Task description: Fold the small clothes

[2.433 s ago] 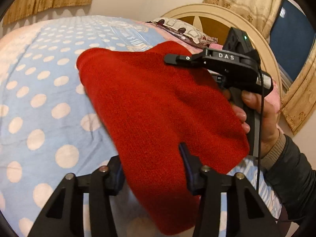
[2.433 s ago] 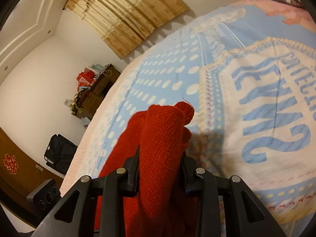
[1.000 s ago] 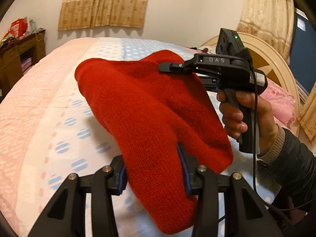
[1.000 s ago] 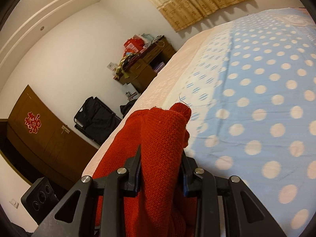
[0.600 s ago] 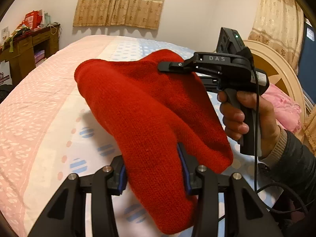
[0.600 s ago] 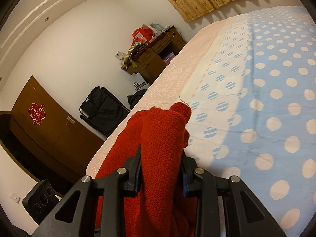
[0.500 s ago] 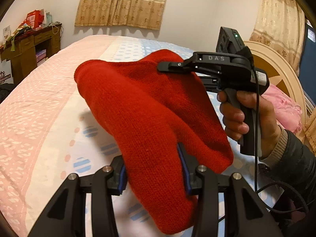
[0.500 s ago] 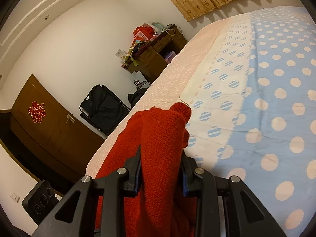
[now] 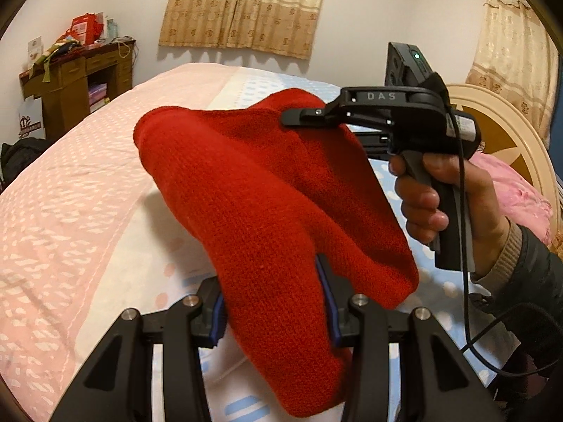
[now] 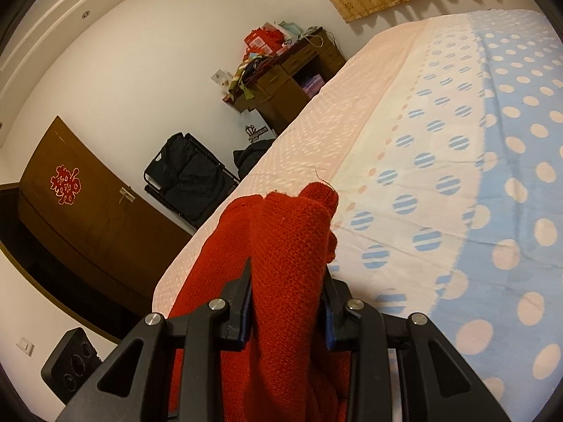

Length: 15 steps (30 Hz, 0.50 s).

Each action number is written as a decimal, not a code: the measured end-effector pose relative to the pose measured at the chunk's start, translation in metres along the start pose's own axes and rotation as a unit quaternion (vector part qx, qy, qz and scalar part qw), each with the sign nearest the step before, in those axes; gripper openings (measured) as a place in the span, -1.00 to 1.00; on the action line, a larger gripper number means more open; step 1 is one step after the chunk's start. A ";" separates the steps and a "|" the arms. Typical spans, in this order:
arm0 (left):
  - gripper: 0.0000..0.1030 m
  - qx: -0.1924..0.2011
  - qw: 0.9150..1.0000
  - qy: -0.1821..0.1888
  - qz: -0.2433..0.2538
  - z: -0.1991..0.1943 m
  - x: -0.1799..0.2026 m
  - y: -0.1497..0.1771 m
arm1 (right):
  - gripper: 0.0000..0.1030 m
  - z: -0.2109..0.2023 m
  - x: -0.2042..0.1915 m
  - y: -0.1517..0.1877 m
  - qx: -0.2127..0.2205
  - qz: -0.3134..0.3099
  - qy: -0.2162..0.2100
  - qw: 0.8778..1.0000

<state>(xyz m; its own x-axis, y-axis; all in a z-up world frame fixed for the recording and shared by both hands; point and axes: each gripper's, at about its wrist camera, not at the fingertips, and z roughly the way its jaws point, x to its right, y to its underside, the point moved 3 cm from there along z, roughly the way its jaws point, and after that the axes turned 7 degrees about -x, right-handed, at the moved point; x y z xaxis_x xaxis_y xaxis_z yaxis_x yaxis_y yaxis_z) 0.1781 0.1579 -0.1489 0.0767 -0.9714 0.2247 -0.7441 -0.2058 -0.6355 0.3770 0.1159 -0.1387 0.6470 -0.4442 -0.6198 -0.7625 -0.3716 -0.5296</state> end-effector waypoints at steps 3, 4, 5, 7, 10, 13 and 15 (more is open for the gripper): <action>-0.13 -0.004 1.000 -0.001 -0.008 0.001 -0.006 0.007 | -0.39 0.013 -0.001 0.000 -0.011 0.001 0.000 1.000; -0.13 -0.006 1.000 0.000 -0.011 0.001 -0.008 0.008 | -0.39 0.016 -0.001 -0.001 -0.013 0.001 0.001 1.000; -0.13 -0.008 1.000 0.000 -0.015 0.002 -0.009 0.010 | -0.39 0.021 -0.001 -0.001 -0.017 0.002 0.002 1.000; -0.13 -0.012 1.000 0.000 -0.022 0.004 -0.013 0.014 | -0.39 0.029 0.000 -0.002 -0.023 0.004 0.003 1.000; -0.13 -0.016 0.999 0.002 -0.030 0.006 -0.016 0.018 | -0.39 0.041 0.000 -0.003 -0.031 0.004 0.006 0.999; -0.13 -0.020 0.999 0.003 -0.032 0.008 -0.017 0.021 | -0.39 0.051 0.002 -0.002 -0.040 0.004 0.008 0.999; -0.13 -0.021 0.999 0.006 -0.037 0.010 -0.018 0.022 | -0.39 0.057 0.005 -0.002 -0.045 0.009 0.010 0.999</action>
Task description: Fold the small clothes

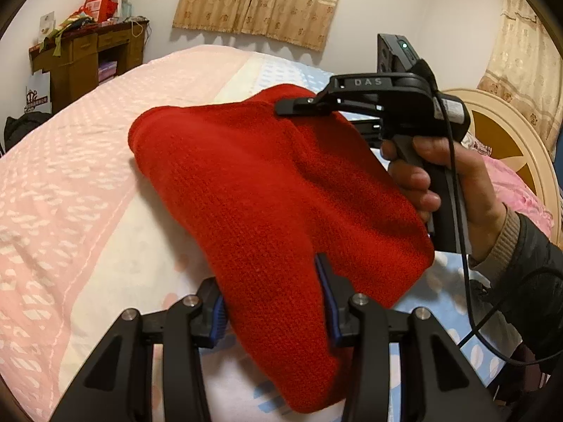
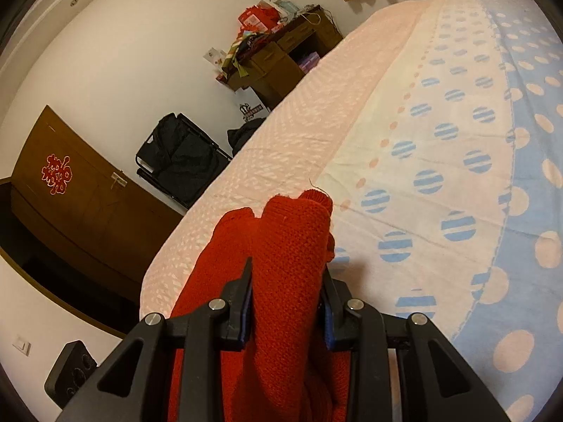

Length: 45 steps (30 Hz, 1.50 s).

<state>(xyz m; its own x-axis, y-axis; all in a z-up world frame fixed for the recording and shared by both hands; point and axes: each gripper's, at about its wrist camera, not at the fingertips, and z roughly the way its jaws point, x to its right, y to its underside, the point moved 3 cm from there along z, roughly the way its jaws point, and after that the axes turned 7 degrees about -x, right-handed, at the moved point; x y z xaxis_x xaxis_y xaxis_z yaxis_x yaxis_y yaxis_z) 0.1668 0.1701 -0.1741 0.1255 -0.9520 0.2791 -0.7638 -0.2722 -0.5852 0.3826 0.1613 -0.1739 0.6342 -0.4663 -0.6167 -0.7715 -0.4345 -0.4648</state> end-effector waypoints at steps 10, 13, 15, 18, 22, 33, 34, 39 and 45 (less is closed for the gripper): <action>-0.02 -0.002 1.000 -0.004 -0.006 0.002 0.000 0.002 | -0.38 0.014 0.023 0.007 -0.014 0.024 0.015 1.000; 0.05 0.001 1.000 -0.019 0.004 0.001 0.006 0.005 | -0.32 0.013 0.020 0.009 -0.013 0.014 0.027 0.999; 0.05 0.001 1.000 -0.023 0.003 -0.001 0.006 0.005 | -0.32 0.013 0.018 0.009 -0.013 0.009 0.036 0.999; 0.05 0.010 1.000 -0.023 -0.003 -0.013 0.006 0.004 | -0.28 0.013 0.015 0.010 -0.018 0.000 0.052 0.999; 0.08 0.040 0.999 -0.026 -0.011 -0.031 -0.002 0.001 | -0.10 -0.004 0.018 0.011 -0.004 0.003 0.083 0.997; 0.63 0.009 0.993 -0.104 -0.051 0.008 -0.039 -0.005 | 0.03 -0.042 -0.034 0.084 -0.023 -0.070 0.028 0.997; 0.63 0.008 0.993 -0.099 -0.064 0.008 -0.042 -0.003 | 0.03 -0.036 -0.028 0.090 -0.029 -0.065 0.053 0.996; 0.63 0.037 0.992 -0.107 -0.055 -0.004 -0.033 0.012 | 0.03 -0.033 0.005 0.106 -0.031 -0.011 0.088 0.996; 0.62 0.077 0.991 -0.084 -0.070 -0.038 -0.018 0.014 | 0.03 -0.071 -0.019 0.117 0.027 -0.018 0.099 0.995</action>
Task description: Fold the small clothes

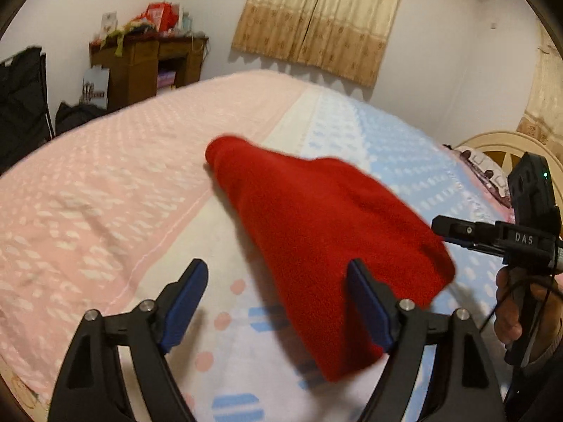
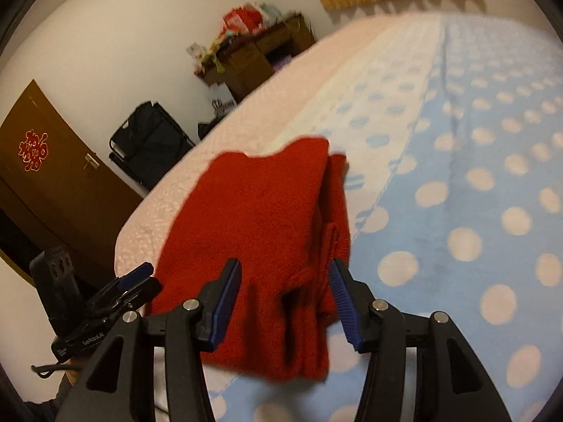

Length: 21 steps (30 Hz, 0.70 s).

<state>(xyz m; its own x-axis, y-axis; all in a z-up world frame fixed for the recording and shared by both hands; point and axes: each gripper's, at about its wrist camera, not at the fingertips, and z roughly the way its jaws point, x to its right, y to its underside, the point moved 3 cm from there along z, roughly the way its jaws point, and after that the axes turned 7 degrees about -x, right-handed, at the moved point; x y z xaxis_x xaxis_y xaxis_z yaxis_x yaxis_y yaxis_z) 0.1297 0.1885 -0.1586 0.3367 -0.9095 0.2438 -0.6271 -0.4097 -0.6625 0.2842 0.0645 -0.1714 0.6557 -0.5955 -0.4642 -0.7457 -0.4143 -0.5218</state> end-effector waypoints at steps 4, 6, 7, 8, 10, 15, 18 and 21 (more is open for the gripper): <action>0.83 0.041 0.998 -0.015 0.035 -0.030 0.017 -0.001 | 0.09 -0.036 -0.026 0.016 0.046 -0.029 0.072 0.996; 0.94 0.059 0.997 -0.021 0.047 -0.044 0.024 0.000 | 0.12 -0.051 -0.036 0.026 0.070 -0.038 0.105 0.991; 0.94 0.069 0.996 -0.022 0.054 -0.050 0.028 -0.001 | 0.14 -0.059 -0.037 0.029 0.081 -0.040 0.117 0.989; 0.94 0.073 0.995 -0.022 0.058 -0.053 0.030 -0.003 | 0.17 -0.067 -0.039 0.033 0.092 -0.040 0.131 0.986; 0.95 0.075 0.995 -0.018 0.065 -0.056 0.033 -0.004 | 0.18 -0.080 -0.045 0.040 0.107 -0.041 0.145 0.983; 0.95 0.088 0.994 -0.014 0.071 -0.064 0.037 -0.003 | 0.20 -0.107 -0.057 0.054 0.119 -0.052 0.162 0.978; 0.95 0.094 0.993 -0.010 0.073 -0.069 0.040 0.000 | 0.21 -0.118 -0.070 0.059 0.136 -0.065 0.173 0.973; 0.95 0.100 0.992 -0.009 0.078 -0.074 0.043 0.001 | 0.23 -0.129 -0.080 0.061 0.152 -0.077 0.175 0.970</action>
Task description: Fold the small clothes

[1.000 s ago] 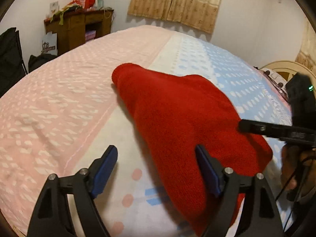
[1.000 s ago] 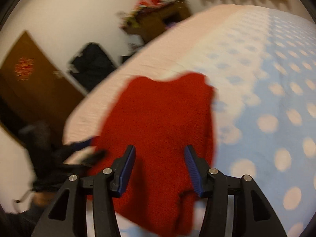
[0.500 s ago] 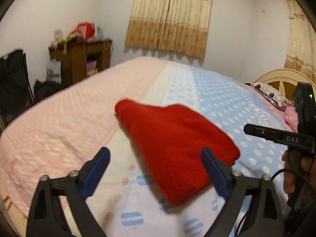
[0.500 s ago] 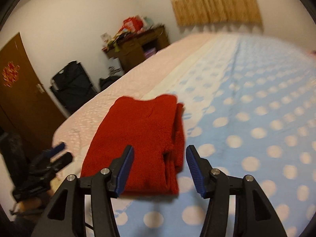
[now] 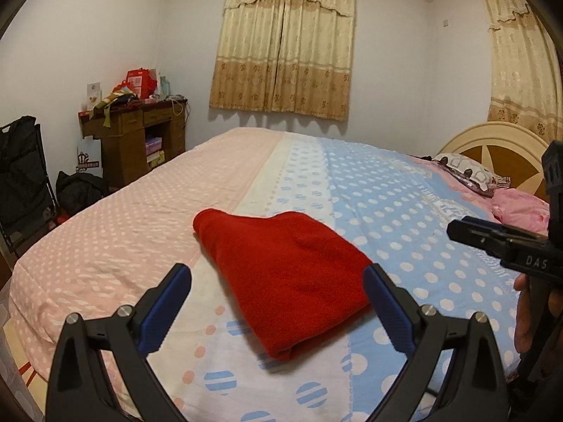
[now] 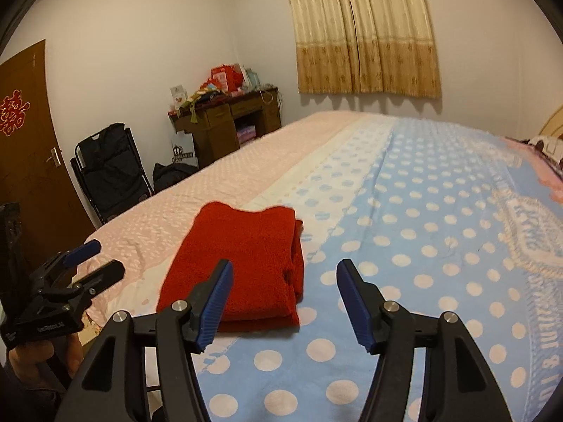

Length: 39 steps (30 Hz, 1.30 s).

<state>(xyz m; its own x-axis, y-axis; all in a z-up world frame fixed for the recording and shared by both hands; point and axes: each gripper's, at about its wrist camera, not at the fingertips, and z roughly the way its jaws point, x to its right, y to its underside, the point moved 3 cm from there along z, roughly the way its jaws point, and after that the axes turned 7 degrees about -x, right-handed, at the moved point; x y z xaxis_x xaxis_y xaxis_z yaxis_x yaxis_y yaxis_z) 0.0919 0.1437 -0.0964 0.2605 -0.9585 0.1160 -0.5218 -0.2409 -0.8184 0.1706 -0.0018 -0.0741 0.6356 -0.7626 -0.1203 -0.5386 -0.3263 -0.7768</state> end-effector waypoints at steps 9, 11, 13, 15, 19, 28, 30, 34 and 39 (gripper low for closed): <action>0.95 0.000 1.000 0.003 0.001 -0.001 0.002 0.002 | 0.24 -0.006 -0.008 0.000 -0.002 -0.003 -0.008 1.000; 0.95 -0.001 1.000 0.002 0.002 -0.001 0.003 0.003 | 0.25 -0.007 -0.010 0.001 -0.002 -0.004 -0.009 1.000; 0.95 -0.002 1.000 0.003 0.003 -0.001 0.004 0.005 | 0.25 -0.007 -0.010 0.001 -0.002 -0.003 -0.009 1.000; 0.95 -0.003 1.000 0.002 0.004 -0.001 0.004 0.006 | 0.25 -0.007 -0.010 0.001 -0.002 -0.003 -0.009 1.000; 0.95 -0.003 1.000 0.003 0.004 -0.001 0.005 0.006 | 0.25 -0.007 -0.009 0.001 -0.002 -0.003 -0.009 1.000; 0.95 -0.006 1.000 0.004 0.005 -0.001 0.007 0.008 | 0.26 -0.006 -0.016 0.008 -0.006 -0.004 -0.011 1.000; 0.95 -0.007 1.000 0.004 0.007 -0.001 0.008 0.009 | 0.27 -0.004 -0.018 0.009 -0.008 -0.005 -0.012 1.000; 0.95 -0.006 1.000 0.004 0.007 -0.001 0.009 0.008 | 0.28 -0.004 -0.020 0.011 -0.009 -0.007 -0.012 1.000; 0.95 -0.006 1.000 0.004 0.007 0.000 0.009 0.008 | 0.28 -0.004 -0.019 0.010 -0.008 -0.005 -0.013 1.000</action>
<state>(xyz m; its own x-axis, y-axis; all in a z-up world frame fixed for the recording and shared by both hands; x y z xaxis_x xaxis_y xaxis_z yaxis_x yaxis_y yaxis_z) 0.0899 0.1334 -0.1015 0.2465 -0.9631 0.1084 -0.5359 -0.2286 -0.8127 0.1506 0.0074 -0.0775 0.6554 -0.7443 -0.1281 -0.5398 -0.3431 -0.7687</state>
